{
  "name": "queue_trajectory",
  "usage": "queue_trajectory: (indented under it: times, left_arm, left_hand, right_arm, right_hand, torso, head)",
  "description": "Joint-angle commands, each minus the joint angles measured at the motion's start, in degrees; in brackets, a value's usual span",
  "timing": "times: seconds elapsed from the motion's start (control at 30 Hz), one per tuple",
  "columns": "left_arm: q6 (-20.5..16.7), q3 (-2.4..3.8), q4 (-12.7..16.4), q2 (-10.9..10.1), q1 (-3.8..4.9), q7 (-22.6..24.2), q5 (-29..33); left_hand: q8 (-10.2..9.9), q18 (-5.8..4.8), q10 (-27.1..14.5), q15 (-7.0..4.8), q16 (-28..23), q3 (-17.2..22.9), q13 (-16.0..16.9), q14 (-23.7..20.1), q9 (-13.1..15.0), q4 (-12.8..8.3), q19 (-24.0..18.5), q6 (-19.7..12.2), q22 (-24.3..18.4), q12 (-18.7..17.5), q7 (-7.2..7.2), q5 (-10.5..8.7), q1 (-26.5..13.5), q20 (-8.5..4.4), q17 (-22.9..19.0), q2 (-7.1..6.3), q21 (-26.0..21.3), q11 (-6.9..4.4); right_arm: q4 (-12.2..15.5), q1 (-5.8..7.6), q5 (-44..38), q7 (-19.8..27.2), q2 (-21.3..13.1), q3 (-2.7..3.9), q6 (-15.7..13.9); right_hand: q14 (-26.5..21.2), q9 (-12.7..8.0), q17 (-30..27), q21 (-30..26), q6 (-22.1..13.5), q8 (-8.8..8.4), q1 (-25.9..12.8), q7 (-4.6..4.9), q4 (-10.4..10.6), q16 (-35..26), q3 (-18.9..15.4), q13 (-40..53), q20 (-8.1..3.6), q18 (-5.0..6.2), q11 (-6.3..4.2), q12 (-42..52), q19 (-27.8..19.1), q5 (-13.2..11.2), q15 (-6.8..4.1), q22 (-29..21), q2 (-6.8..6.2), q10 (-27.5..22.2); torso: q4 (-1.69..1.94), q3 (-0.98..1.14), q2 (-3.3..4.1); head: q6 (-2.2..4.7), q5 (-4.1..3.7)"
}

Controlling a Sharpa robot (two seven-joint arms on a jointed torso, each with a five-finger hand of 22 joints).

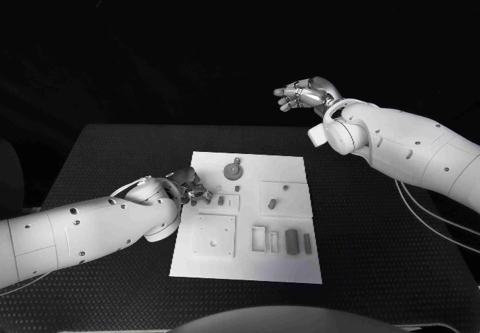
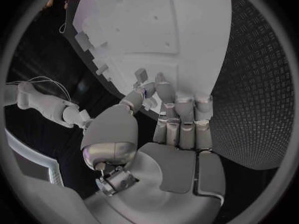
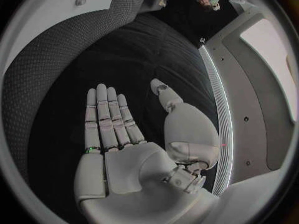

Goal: Assemble the parts on the task board

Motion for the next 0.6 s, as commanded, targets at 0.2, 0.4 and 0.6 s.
queue_trajectory:
  times: [0.2, 0.4, 0.6]
  left_arm:
    - [1.55, -0.04, 0.03, 0.14, -0.14, -0.08, -0.78]
    - [2.04, -0.04, 0.18, -0.02, -0.16, -0.19, -0.88]
    - [2.13, -0.04, 0.44, -0.25, -0.23, -0.29, -0.99]
  left_hand:
    - [0.17, 0.66, 1.78, -5.89, 0.38, 0.37, 0.03, 4.56, 9.65, 0.09, 0.39, 5.57, 0.78, 0.37, -4.34, 0.19, 1.32, -7.72, -0.10, 0.88, 0.35, -4.23]
    - [0.17, 0.67, 1.77, -5.90, 0.39, 0.37, 0.03, 4.57, 9.66, 0.08, 0.39, 5.59, 0.78, 0.40, -4.35, 0.20, 1.33, -7.73, -0.12, 0.87, 0.35, -4.24]
    - [0.17, 0.68, 1.79, -5.93, 0.44, 0.39, 0.03, 4.61, 9.70, 0.02, 0.40, 5.63, 0.77, 0.46, -4.38, 0.28, 1.40, -7.73, -0.14, 0.84, 0.37, -4.27]
  right_arm:
    - [0.09, 0.00, 0.05, 0.46, -0.03, 0.02, 0.77]
    - [0.04, 0.00, -0.06, 0.46, -0.04, 0.02, 0.82]
    - [0.04, 0.00, -0.05, 0.46, -0.06, 0.02, 0.81]
  right_hand:
    - [-0.17, -0.07, 0.10, -0.33, -0.39, 0.23, -0.20, 1.90, 0.42, -0.30, 0.03, -0.10, 0.26, 0.48, 0.11, -0.20, -0.22, 0.22, 0.40, 0.10, 0.37, 0.35]
    - [-0.17, -0.08, 0.10, -0.35, -0.39, 0.23, -0.19, 1.90, 0.43, -0.30, 0.03, -0.10, 0.26, 0.49, 0.11, -0.20, -0.22, 0.22, 0.40, 0.11, 0.36, 0.35]
    - [-0.17, -0.09, 0.11, -0.37, -0.39, 0.24, -0.19, 1.90, 0.44, -0.31, 0.02, -0.10, 0.27, 0.49, 0.11, -0.20, -0.22, 0.22, 0.40, 0.12, 0.36, 0.35]
  torso:
    - [0.05, -0.04, -0.04]
    - [0.01, 0.00, -0.01]
    - [0.04, -0.06, -0.01]
  head:
    - [0.05, 0.00]
    - [0.01, 0.05]
    - [0.02, 0.05]
